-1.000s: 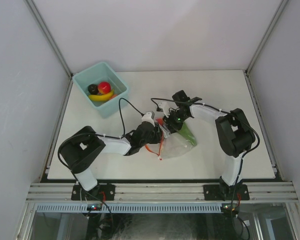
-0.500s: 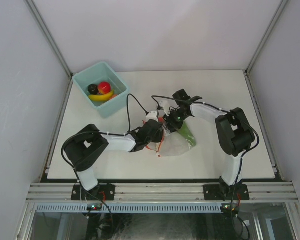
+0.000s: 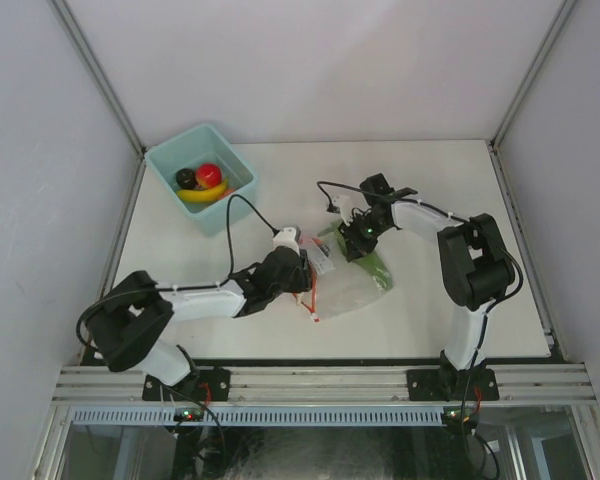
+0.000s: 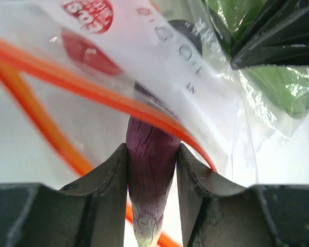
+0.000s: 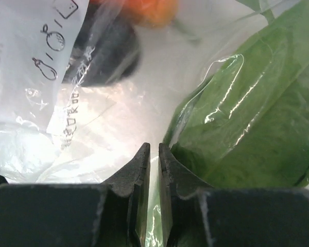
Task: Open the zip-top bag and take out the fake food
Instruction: Pick up the fake vegetable from the zipper food storage bag.
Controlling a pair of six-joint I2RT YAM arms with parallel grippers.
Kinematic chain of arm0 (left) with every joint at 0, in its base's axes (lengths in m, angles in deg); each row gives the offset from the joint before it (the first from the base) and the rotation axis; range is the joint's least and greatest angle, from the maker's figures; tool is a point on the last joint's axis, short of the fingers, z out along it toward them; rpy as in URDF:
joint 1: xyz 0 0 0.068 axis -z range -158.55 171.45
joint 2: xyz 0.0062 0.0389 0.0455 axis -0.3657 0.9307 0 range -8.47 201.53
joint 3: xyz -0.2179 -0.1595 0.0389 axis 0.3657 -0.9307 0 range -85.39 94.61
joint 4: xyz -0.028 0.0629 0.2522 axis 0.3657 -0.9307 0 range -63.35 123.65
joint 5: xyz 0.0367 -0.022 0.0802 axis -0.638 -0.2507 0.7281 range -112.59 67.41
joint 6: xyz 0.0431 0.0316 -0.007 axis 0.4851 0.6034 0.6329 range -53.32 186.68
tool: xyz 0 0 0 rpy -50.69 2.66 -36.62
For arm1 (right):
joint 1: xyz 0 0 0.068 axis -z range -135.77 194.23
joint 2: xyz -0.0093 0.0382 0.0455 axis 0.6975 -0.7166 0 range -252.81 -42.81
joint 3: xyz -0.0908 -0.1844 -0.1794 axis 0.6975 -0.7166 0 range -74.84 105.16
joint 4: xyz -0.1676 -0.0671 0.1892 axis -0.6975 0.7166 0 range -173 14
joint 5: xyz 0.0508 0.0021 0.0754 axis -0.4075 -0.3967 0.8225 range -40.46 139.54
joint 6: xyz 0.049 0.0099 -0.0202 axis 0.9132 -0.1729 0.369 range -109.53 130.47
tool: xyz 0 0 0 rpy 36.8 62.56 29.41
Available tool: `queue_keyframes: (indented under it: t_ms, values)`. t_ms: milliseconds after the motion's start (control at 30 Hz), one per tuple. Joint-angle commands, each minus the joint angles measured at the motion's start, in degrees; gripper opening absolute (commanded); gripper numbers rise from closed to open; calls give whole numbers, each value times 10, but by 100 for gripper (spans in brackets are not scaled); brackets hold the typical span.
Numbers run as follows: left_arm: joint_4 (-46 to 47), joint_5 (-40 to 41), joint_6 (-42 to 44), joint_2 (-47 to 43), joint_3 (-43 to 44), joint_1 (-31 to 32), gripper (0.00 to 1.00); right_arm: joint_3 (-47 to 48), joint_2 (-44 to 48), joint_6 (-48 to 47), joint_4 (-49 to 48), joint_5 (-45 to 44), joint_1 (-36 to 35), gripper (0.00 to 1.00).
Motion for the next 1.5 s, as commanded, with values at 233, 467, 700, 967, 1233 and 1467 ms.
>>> queue_keyframes:
  t_ms: [233, 467, 700, 967, 1233, 1467]
  values:
    - [1, -64, -102, -128, -93, -20, 2, 21, 2, 0, -1, -33, 6, 11]
    - [-60, -77, -107, -187, -101, -39, 1, 21, 9, -6, 4, -26, 9, 12]
    - [-175, -60, -58, -228, -74, -51, 1, 20, 13, -8, 5, -22, 11, 12]
    - [-275, -47, -2, -279, -54, -54, 0, 21, 18, -9, 5, -18, 13, 12]
    - [-360, -26, 7, -330, -44, -55, 0, 20, 19, -8, 6, -14, 13, 12]
    - [-460, 36, 7, -391, -11, -56, 0, 21, 22, -7, 6, -12, 15, 12]
